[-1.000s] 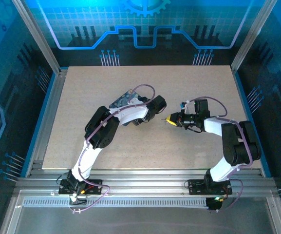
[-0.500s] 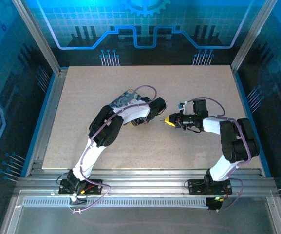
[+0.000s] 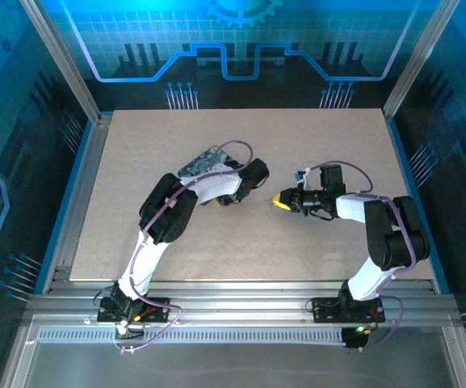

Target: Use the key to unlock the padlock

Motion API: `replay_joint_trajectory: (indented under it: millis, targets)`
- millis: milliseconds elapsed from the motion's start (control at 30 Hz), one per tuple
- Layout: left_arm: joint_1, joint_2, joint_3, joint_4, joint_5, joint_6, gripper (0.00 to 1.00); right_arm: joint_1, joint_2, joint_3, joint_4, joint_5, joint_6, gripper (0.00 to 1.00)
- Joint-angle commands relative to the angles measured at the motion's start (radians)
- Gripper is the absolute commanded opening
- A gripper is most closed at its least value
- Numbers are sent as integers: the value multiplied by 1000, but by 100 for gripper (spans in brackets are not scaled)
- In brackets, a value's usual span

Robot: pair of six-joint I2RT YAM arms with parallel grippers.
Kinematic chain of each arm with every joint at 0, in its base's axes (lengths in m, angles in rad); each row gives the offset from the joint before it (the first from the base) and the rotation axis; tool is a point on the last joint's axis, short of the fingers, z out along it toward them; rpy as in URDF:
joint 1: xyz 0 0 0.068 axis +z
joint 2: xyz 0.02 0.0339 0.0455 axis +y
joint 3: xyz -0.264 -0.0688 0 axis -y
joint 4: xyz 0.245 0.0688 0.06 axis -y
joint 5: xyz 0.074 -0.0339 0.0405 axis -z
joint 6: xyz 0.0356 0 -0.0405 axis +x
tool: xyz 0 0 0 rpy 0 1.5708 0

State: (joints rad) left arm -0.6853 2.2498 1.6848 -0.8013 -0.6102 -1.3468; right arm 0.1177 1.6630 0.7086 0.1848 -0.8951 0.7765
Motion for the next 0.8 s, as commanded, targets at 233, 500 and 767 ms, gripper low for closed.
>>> replay_joint_trajectory:
  millis: [233, 500, 767]
  targets:
    - [70, -200, -179, 229, 349, 96, 3, 40, -75, 6, -63, 8, -49, 0]
    - [115, -362, -276, 326, 638, 20, 0, 110, -178, 25, -13, 73, -25, 0]
    - [148, -498, -345, 416, 845, -62, 0, 170, -281, -6, 117, 209, -63, 0]
